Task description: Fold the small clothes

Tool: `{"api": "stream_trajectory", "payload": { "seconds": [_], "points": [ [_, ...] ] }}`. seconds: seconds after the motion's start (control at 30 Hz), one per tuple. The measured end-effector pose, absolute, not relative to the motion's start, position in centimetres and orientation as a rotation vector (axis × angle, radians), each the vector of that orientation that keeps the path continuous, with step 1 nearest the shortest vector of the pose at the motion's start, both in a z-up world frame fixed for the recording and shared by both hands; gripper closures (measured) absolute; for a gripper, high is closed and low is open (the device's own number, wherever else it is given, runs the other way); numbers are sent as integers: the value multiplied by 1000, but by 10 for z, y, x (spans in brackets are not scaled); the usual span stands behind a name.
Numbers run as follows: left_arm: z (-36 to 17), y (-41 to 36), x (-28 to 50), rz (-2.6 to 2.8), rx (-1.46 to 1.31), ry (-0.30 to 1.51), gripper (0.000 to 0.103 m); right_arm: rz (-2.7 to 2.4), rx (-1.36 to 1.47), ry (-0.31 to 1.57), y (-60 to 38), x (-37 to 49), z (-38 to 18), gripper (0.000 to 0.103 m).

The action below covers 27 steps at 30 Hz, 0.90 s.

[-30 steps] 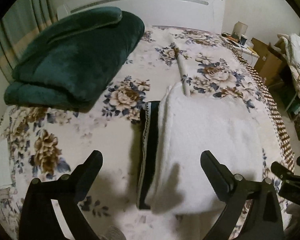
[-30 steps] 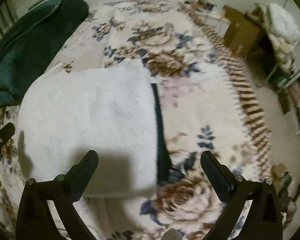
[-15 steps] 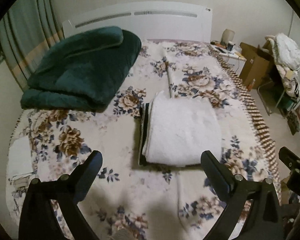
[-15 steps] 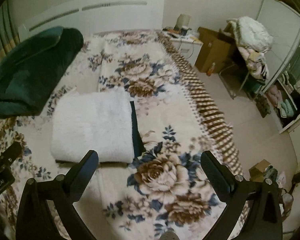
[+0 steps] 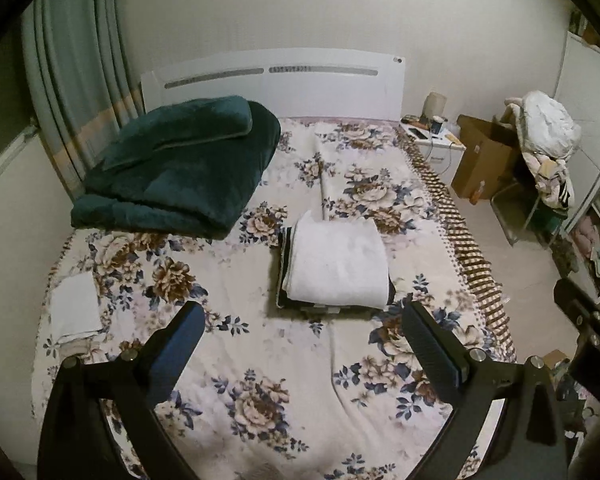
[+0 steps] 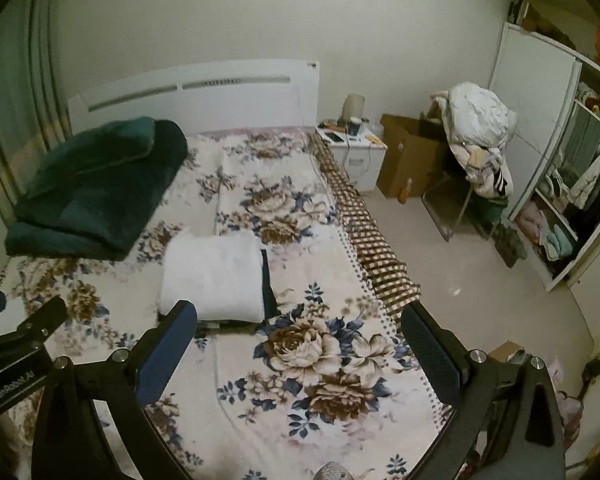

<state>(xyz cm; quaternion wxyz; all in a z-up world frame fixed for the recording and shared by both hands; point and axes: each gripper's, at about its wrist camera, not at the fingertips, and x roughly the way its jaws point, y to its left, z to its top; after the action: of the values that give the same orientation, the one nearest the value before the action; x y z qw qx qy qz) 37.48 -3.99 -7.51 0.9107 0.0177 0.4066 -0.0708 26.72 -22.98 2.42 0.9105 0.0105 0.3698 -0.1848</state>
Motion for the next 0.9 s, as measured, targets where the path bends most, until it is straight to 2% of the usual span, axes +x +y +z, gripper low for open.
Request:
{"api": "stream_trajectory", "payload": {
  "seconds": [0.37,0.9],
  "points": [
    [-41,-34,330,-125,63,778,2,-341,24,699,-215,202,80,0],
    [-32,-29,319,-103,60,746,1,-308,25,701,-212,206,85,0]
  ]
}}
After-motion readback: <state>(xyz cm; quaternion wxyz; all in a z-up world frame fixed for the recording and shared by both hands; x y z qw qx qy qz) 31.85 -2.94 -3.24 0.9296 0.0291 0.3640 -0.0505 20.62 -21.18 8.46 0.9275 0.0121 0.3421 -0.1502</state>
